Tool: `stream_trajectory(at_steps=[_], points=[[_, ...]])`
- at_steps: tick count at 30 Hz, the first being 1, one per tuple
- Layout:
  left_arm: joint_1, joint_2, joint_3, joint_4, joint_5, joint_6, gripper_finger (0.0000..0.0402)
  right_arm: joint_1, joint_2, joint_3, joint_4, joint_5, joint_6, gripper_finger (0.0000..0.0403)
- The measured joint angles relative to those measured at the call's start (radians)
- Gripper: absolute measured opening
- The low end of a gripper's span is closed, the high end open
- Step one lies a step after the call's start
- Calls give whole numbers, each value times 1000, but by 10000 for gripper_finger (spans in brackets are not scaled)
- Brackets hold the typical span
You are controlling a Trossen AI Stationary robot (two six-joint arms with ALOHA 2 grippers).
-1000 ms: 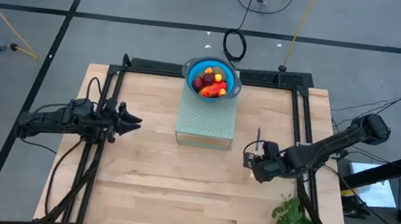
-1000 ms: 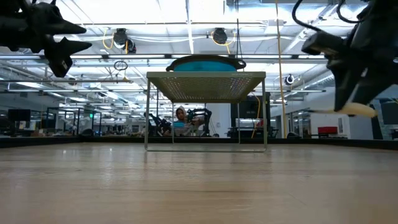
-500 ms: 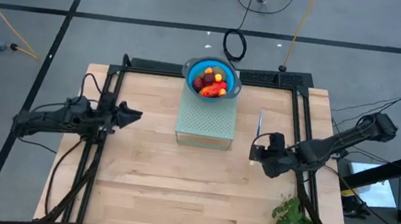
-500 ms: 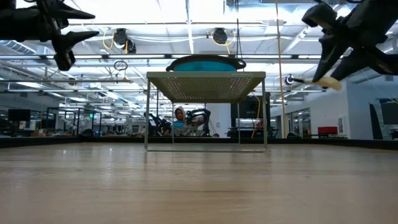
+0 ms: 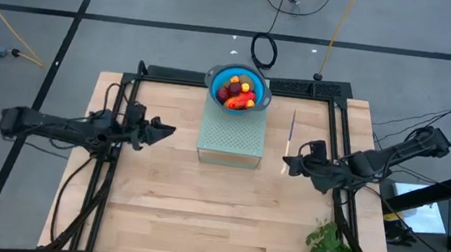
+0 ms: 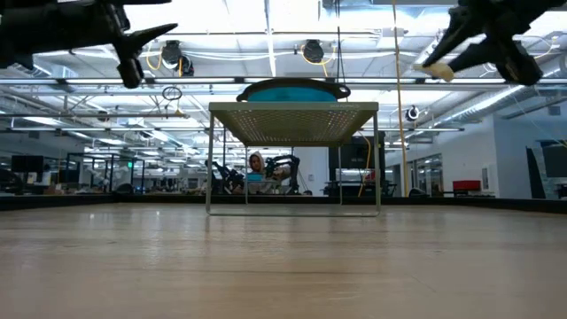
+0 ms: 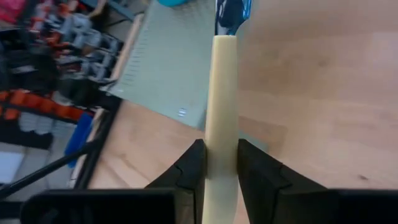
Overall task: Pick & Place Fruit
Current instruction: Put the yellow knife on the shelf
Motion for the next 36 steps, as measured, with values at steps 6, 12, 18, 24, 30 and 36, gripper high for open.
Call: stream_trajectory(at_steps=[6,12,18,24,30,36], points=[[-91,201,36,171,-92,2,145,-1,-32,1,104,20,-149,63],[-185,355,187,162,-144,105,145,-2,-32,1,165,36,-249,63],[-261,486,402,64,-205,268,145,-2,-32,1,222,35,-333,65],[-301,605,627,-185,-281,293,145,0,-32,1,297,31,-439,63],[-322,730,784,-287,-331,294,145,0,-32,1,347,7,-521,65],[-325,865,896,-285,-335,315,145,1,-27,2,398,-34,-617,63]])
